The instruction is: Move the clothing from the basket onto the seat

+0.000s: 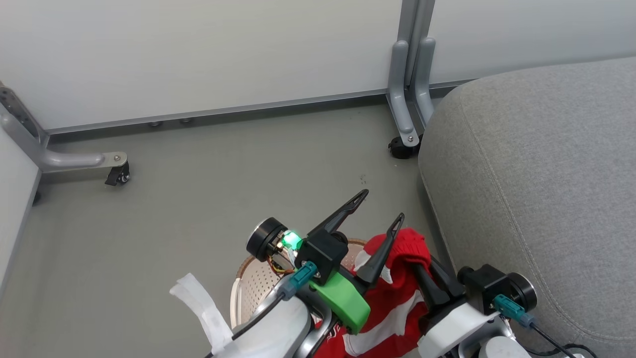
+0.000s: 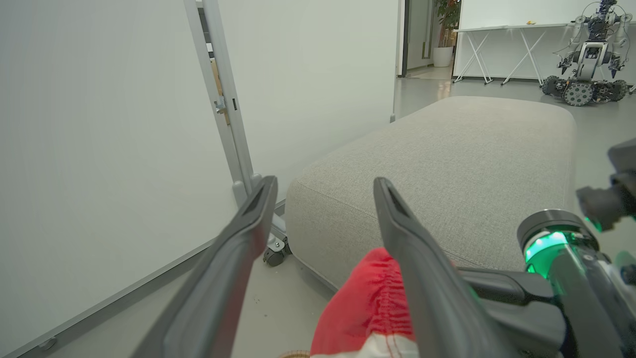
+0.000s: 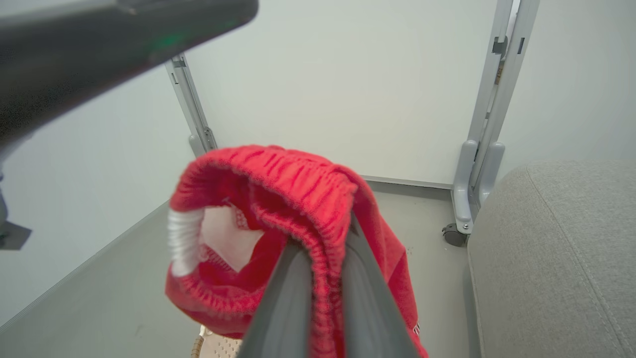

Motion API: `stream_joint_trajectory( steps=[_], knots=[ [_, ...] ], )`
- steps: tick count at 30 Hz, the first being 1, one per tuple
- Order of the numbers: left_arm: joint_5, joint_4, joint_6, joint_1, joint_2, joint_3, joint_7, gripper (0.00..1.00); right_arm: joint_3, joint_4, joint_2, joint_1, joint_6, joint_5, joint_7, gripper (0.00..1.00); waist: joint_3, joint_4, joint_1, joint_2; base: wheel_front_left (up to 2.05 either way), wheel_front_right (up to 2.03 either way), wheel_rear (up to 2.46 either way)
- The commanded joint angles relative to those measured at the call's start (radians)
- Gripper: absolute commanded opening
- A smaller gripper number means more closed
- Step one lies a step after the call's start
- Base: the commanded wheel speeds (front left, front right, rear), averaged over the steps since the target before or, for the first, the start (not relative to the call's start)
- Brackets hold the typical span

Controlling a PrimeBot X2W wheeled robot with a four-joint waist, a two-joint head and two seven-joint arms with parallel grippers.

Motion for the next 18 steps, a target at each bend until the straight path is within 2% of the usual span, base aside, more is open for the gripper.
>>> stream_joint_trajectory(
  steps=[1, 11, 18],
  knots=[
    [0.000, 0.003, 0.003, -0.018, 0.009, 0.000, -0.007, 1.00, -0.002, -0.002, -0.002, 0.001, -0.001, -0.007, -0.003, 0.00, 0.001, 0.000, 0.0000, 0.0000, 0.00, 0.00, 0.00],
    [-0.006, 0.010, 0.015, -0.010, 0.013, -0.004, -0.010, 1.00, -0.014, -0.010, -0.014, 0.021, -0.001, -0.004, -0.003, 0.00, 0.008, -0.007, 0.0000, 0.0000, 0.00, 0.00, 0.00],
    [0.005, -0.004, 0.047, 0.021, 0.055, 0.017, -0.018, 1.00, -0.034, -0.032, -0.031, 0.009, -0.001, -0.015, -0.003, 0.00, 0.042, -0.084, 0.0000, 0.0000, 0.00, 0.00, 0.00]
  ],
)
